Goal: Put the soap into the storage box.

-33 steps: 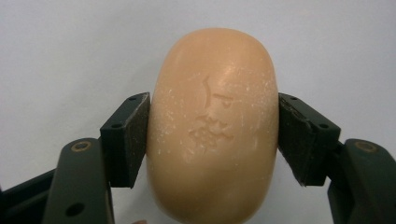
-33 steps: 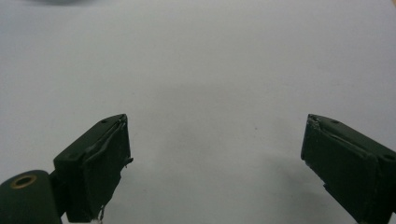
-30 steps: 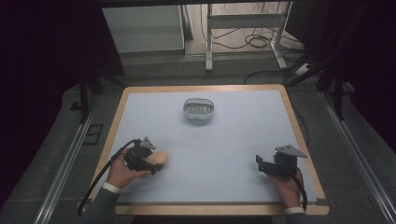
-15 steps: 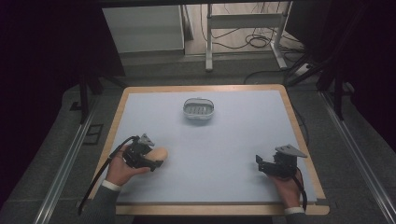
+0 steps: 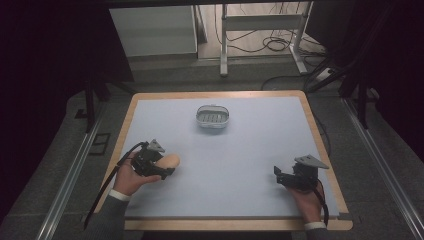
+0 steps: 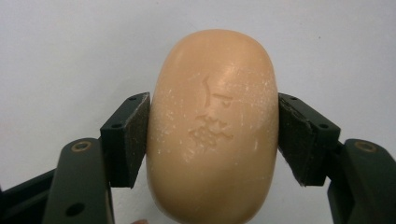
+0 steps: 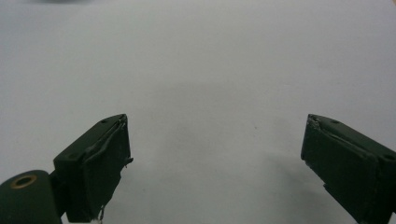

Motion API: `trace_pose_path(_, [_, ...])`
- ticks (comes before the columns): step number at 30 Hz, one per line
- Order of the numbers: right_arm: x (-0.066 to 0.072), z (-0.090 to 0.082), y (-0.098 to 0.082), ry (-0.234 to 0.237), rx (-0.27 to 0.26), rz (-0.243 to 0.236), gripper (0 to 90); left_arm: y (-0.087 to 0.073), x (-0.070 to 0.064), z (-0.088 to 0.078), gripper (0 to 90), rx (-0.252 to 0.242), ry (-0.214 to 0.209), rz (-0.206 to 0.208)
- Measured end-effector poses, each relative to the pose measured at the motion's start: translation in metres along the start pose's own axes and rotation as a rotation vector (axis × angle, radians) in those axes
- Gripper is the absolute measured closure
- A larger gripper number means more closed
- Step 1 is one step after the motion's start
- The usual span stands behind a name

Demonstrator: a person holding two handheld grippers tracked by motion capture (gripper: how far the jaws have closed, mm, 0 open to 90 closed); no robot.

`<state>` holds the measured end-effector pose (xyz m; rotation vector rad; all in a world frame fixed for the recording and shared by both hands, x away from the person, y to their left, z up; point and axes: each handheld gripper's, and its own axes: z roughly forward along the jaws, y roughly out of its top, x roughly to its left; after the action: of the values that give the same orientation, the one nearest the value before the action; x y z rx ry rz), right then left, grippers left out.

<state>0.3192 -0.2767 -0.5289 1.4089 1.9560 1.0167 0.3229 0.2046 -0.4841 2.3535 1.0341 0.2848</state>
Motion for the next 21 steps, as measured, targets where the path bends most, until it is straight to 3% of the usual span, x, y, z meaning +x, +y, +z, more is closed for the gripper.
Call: trace_pose_path(21, [0.0,0.0,0.0,-0.003,0.003,-0.001,8.2,0.018,0.008,0.0,31.5,-0.028,0.011,-0.007])
